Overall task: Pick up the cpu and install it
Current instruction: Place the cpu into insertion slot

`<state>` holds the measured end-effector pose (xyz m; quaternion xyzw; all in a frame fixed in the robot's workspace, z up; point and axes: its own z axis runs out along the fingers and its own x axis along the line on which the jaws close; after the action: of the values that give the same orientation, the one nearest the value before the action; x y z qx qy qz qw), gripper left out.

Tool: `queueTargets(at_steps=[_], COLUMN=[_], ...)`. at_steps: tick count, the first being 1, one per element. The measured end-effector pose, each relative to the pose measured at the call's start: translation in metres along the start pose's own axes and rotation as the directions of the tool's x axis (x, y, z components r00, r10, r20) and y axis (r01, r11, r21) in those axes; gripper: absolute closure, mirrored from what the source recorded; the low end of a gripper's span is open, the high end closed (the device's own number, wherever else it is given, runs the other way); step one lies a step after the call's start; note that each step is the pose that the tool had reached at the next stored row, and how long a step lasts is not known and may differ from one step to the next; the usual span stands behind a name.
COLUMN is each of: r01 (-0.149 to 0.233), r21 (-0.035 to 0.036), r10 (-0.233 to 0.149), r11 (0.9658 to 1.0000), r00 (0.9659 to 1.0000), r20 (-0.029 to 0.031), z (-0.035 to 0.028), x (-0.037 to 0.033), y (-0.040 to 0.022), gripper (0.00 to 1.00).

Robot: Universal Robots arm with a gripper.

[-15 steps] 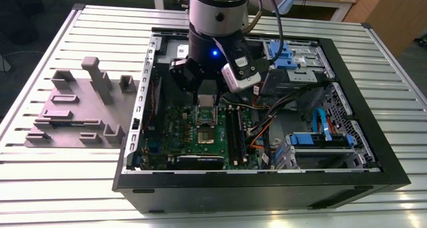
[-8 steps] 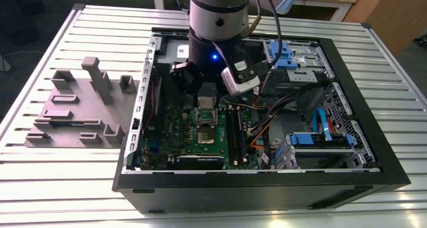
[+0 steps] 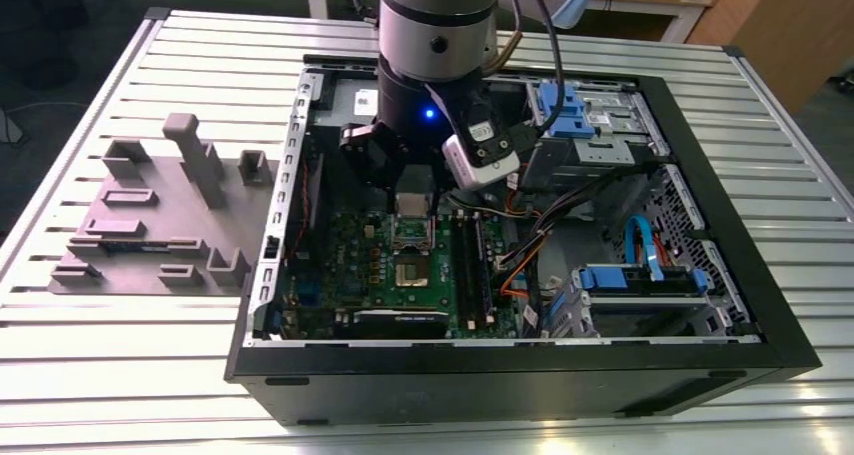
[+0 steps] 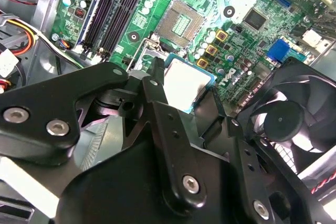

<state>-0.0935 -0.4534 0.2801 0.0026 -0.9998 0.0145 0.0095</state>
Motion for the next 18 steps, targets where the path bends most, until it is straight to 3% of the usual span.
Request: queueTargets(at_steps=[14, 18], r01=[0.000, 0.000], r21=[-0.0003, 0.0000], r10=[0.000, 0.000], r11=[1.0000, 1.0000], r00=[1.0000, 1.0000], r20=[0.0001, 0.0000], z=[0.0021, 0.0044], x=[0.0000, -0.0001], y=[-0.0003, -0.0072], gripper=[0.53, 0.53])
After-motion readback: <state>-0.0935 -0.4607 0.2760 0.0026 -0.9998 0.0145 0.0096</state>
